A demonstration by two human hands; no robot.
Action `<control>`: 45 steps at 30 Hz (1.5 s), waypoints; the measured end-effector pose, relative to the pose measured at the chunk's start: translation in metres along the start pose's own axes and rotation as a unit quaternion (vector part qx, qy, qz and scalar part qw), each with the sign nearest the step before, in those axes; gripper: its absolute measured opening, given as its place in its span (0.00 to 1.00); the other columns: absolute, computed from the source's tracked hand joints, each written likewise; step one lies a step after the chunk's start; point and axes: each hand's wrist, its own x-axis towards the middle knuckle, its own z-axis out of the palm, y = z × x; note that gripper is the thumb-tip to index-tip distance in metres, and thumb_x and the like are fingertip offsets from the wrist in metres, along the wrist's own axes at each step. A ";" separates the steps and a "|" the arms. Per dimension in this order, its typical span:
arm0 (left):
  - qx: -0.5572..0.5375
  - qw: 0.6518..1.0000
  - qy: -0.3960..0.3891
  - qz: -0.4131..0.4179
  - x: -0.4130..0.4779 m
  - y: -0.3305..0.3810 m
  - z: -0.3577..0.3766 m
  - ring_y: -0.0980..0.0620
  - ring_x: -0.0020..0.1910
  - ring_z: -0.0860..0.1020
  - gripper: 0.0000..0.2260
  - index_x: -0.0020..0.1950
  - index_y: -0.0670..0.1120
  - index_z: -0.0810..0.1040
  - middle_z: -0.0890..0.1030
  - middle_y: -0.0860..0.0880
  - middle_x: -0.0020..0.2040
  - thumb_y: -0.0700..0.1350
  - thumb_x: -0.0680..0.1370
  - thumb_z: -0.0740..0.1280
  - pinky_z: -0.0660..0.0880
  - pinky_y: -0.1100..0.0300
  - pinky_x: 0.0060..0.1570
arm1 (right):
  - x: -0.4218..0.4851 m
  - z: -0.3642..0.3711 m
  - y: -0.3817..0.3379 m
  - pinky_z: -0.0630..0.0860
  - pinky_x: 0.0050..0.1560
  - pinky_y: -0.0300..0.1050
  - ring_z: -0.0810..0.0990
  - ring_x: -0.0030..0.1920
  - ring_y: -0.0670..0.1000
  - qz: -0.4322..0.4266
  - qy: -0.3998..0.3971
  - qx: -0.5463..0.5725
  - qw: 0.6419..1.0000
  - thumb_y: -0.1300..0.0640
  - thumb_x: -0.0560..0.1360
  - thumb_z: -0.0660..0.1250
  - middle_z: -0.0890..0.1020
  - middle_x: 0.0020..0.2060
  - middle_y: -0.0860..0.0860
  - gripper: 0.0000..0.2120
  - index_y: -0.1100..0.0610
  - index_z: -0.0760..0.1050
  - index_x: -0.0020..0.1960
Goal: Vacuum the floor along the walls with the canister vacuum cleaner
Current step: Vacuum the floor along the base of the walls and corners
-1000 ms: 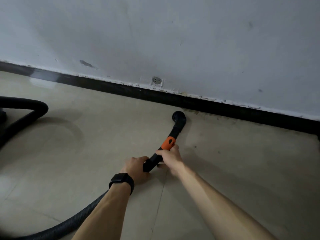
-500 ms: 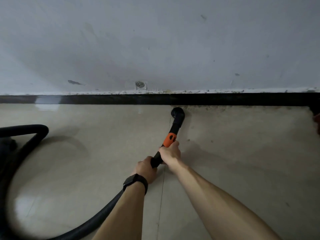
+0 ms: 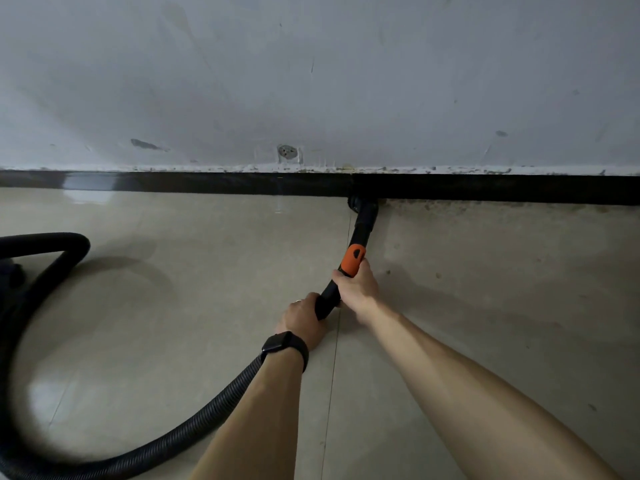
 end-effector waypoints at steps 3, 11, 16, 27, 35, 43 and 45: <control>0.012 1.000 0.009 -0.006 0.002 -0.009 -0.002 0.45 0.50 0.80 0.16 0.65 0.52 0.72 0.80 0.47 0.53 0.46 0.78 0.66 0.79 0.50 0.49 | 0.003 0.008 0.001 0.72 0.32 0.38 0.76 0.40 0.45 -0.012 -0.007 -0.014 1.000 0.53 0.81 0.68 0.79 0.52 0.51 0.19 0.53 0.67 0.69; 0.016 0.999 0.030 -0.024 0.004 -0.031 -0.007 0.43 0.50 0.80 0.15 0.66 0.50 0.72 0.81 0.45 0.53 0.47 0.79 0.66 0.79 0.51 0.49 | -0.001 0.036 -0.013 0.83 0.47 0.50 0.78 0.43 0.49 -0.016 -0.037 -0.017 0.999 0.54 0.81 0.68 0.79 0.55 0.53 0.21 0.53 0.66 0.71; 0.026 0.999 0.031 -0.025 0.000 -0.037 -0.012 0.43 0.51 0.80 0.16 0.66 0.51 0.72 0.81 0.45 0.53 0.48 0.79 0.66 0.78 0.52 0.48 | -0.007 0.043 -0.017 0.84 0.52 0.54 0.79 0.43 0.51 -0.011 -0.042 -0.014 0.999 0.55 0.81 0.68 0.79 0.55 0.54 0.22 0.54 0.65 0.71; 0.052 0.998 -0.029 0.028 -0.010 -0.023 -0.009 0.47 0.52 0.80 0.18 0.66 0.58 0.75 0.83 0.50 0.54 0.50 0.76 0.70 0.77 0.56 0.50 | -0.028 -0.005 0.003 0.86 0.40 0.56 0.85 0.46 0.56 0.077 -0.014 0.092 0.993 0.46 0.78 0.70 0.81 0.52 0.56 0.23 0.57 0.67 0.65; 0.092 0.994 -0.041 0.052 -0.009 -0.015 -0.002 0.47 0.53 0.80 0.16 0.64 0.57 0.76 0.83 0.49 0.55 0.49 0.76 0.69 0.75 0.58 0.48 | -0.034 -0.015 0.015 0.85 0.50 0.60 0.85 0.49 0.58 0.057 0.007 0.088 0.994 0.42 0.78 0.69 0.81 0.51 0.53 0.25 0.57 0.67 0.66; 0.038 0.998 0.001 0.040 -0.005 -0.019 -0.003 0.45 0.49 0.80 0.16 0.64 0.53 0.73 0.81 0.47 0.51 0.48 0.77 0.68 0.79 0.50 0.50 | -0.019 -0.009 -0.008 0.74 0.34 0.38 0.79 0.44 0.52 0.017 0.010 -0.001 1.000 0.42 0.83 0.62 0.78 0.53 0.53 0.25 0.61 0.65 0.68; 0.032 0.999 0.008 0.040 -0.002 -0.021 -0.001 0.44 0.50 0.80 0.17 0.65 0.53 0.72 0.80 0.47 0.52 0.48 0.77 0.67 0.78 0.50 0.49 | -0.013 -0.004 -0.012 0.72 0.38 0.43 0.78 0.46 0.53 0.005 0.008 -0.019 1.000 0.41 0.83 0.62 0.78 0.53 0.53 0.27 0.61 0.66 0.70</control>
